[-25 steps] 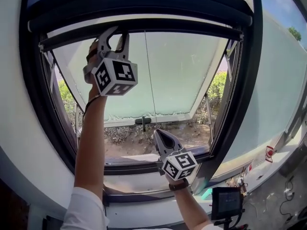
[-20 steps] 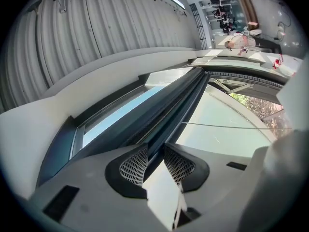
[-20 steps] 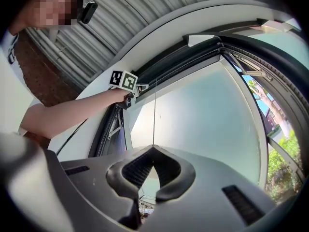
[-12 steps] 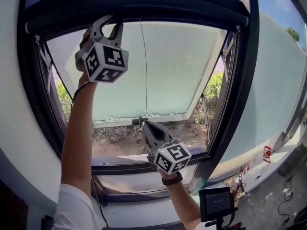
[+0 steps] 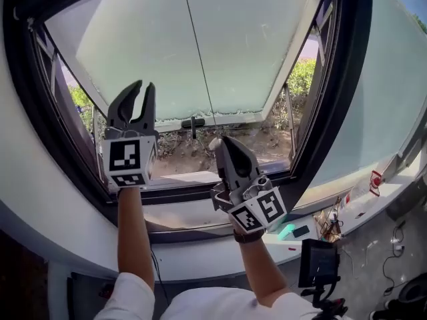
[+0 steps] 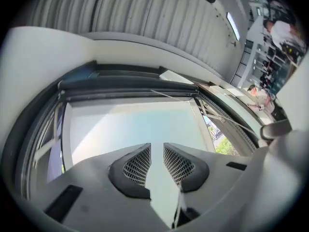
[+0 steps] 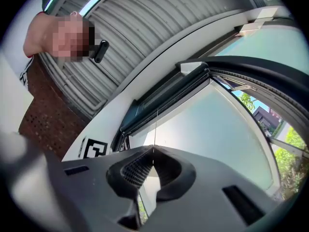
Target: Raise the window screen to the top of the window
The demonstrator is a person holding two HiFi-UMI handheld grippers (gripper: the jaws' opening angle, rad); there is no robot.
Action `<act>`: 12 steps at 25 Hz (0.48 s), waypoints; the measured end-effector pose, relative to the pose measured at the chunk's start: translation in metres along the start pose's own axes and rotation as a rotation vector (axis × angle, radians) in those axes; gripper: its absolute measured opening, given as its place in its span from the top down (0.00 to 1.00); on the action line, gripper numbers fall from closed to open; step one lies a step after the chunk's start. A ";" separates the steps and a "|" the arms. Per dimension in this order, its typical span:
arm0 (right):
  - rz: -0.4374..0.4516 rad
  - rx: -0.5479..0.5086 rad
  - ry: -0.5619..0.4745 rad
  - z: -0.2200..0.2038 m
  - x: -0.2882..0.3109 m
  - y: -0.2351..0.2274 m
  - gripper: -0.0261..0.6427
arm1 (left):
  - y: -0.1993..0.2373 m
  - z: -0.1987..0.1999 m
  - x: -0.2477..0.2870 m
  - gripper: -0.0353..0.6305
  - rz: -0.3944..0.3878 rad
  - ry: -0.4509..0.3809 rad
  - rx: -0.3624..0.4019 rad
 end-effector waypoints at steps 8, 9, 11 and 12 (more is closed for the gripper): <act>-0.131 -0.026 0.289 -0.048 -0.088 -0.025 0.96 | -0.111 -0.089 -0.135 0.83 0.096 0.251 -0.299; -0.144 -0.040 0.340 -0.055 -0.101 -0.027 0.96 | -0.122 -0.096 -0.149 0.83 0.109 0.285 -0.319; -0.161 -0.069 0.444 -0.070 -0.125 -0.028 0.96 | -0.144 -0.110 -0.174 0.83 0.116 0.359 -0.331; -0.166 -0.077 0.491 -0.078 -0.137 -0.027 0.96 | -0.155 -0.115 -0.187 0.83 0.115 0.395 -0.331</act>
Point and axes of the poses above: the fingertips, and each gripper's own axes: x forward along the fingers, y to its left, z out of its top, the point moved 6 cm from there along -x, backward along the fingers, and after that the axes turned 11 degrees about -y, right-handed, at the moved point
